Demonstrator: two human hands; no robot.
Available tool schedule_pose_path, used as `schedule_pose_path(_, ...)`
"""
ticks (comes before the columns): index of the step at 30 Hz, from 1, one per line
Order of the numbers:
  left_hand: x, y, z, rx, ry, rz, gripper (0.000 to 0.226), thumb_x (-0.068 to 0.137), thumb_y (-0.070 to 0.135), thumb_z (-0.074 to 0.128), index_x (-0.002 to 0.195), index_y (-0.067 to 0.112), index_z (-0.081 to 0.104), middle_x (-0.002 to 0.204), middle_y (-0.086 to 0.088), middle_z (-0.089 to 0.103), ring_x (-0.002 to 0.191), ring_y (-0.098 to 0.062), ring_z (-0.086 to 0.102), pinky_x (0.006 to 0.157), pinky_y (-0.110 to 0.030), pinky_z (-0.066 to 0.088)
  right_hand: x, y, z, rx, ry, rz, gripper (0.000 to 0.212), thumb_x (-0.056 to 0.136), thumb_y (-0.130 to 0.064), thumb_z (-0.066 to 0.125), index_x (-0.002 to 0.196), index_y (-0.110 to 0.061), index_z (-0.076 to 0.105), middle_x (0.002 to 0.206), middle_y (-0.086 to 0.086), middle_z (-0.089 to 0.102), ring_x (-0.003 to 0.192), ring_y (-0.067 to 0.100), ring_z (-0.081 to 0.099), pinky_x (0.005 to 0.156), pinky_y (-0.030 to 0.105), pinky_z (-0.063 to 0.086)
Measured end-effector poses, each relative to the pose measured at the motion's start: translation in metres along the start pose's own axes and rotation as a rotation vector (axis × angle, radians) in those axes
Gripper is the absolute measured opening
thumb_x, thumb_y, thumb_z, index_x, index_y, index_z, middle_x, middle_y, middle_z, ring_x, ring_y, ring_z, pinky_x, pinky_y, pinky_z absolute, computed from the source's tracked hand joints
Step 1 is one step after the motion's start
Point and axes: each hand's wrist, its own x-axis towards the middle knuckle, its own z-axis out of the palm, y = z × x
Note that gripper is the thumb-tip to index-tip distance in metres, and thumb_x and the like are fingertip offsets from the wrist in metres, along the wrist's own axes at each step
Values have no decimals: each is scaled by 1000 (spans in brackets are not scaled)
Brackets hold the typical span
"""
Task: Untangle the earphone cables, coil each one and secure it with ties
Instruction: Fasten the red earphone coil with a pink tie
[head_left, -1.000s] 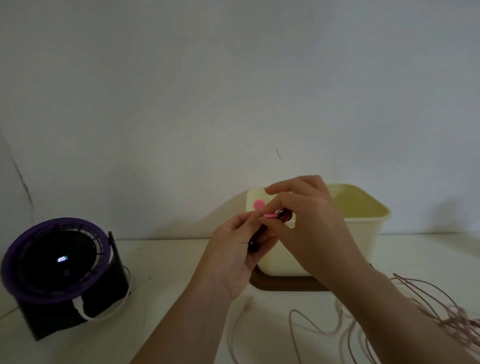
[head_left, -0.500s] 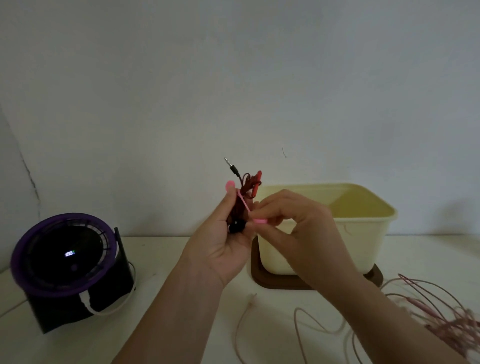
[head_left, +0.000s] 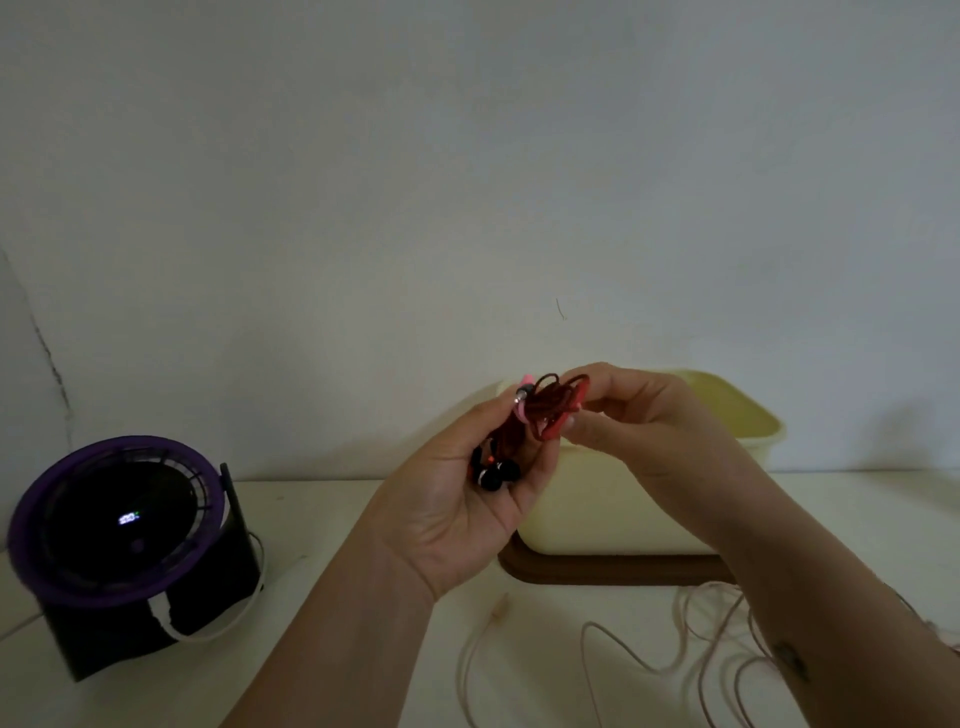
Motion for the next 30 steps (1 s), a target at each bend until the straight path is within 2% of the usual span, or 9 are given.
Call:
schedule_pose_path(3, 2, -1, -2, 10, 16, -16, 18, 61, 5, 68, 75, -6, 73, 89, -20, 70, 65, -21, 70, 55, -26, 58, 0, -4, -3, 9, -18, 3, 23, 70, -24, 75, 86, -7, 73, 107, 0, 71, 103, 19, 64, 86, 31, 51)
schedule_pose_path(6, 4, -2, -6, 10, 15, -40, 28, 62, 4, 70, 86, -9, 71, 92, -21, 68, 66, -19, 68, 53, -25, 57, -1, -6, -1, 15, -47, 11, 24, 68, -17, 72, 87, -3, 72, 110, -3, 71, 108, 9, 64, 88, 22, 50)
schedule_pose_path(8, 6, -1, -8, 4, 21, -47, 31, 59, 4, 71, 87, -9, 70, 89, -20, 68, 67, -17, 65, 50, -23, 55, -1, -6, 3, 40, -40, 8, 20, 68, -13, 71, 84, 0, 71, 108, 0, 72, 106, 12, 65, 88, 22, 51)
schedule_pose_path(12, 8, -3, -11, 43, 19, -69, 22, 54, 7, 70, 71, -6, 72, 71, -15, 67, 49, -10, 58, 49, -18, 53, -1, -5, 6, 23, -31, 49, 23, 70, -10, 71, 86, 7, 70, 101, 6, 73, 97, 21, 69, 87, 27, 53)
schedule_pose_path(18, 13, -8, -14, 269, 66, 13, 21, 65, 18, 68, 78, 2, 73, 66, -6, 60, 45, -7, 53, 45, -20, 50, -2, -8, 6, -1, 12, 82, 15, 63, -22, 74, 74, -12, 75, 84, 6, 75, 86, 17, 71, 84, 24, 54)
schedule_pose_path(21, 14, -10, -14, 533, 143, 229, 14, 83, 17, 63, 76, 11, 73, 67, -5, 62, 54, -10, 57, 56, -24, 52, -2, -9, 5, 17, 28, 119, 15, 63, -23, 74, 73, -13, 76, 83, 7, 75, 86, 17, 71, 82, 23, 53)
schedule_pose_path(23, 15, -9, -17, 714, 130, 330, 24, 88, 17, 60, 69, 21, 74, 72, -3, 68, 70, -14, 62, 72, -33, 51, -2, -10, 4, -17, 82, 119, 14, 64, -27, 74, 73, -16, 76, 82, 7, 75, 86, 18, 71, 85, 29, 53)
schedule_pose_path(26, 14, -8, -18, 812, 11, 301, 20, 86, 12, 61, 82, 26, 75, 85, 1, 71, 89, -15, 65, 87, -36, 51, -2, -11, 0, -86, 196, 141, 10, 64, -31, 74, 68, -22, 76, 78, 3, 75, 83, 16, 69, 88, 36, 50)
schedule_pose_path(30, 14, -14, -20, 851, -7, 312, 17, 77, 36, 69, 93, 31, 71, 94, 5, 71, 93, -13, 67, 90, -39, 50, -3, -12, 4, -174, 163, 177, 2, 78, -16, 73, 76, -15, 75, 74, 0, 75, 77, 12, 71, 78, 24, 54)
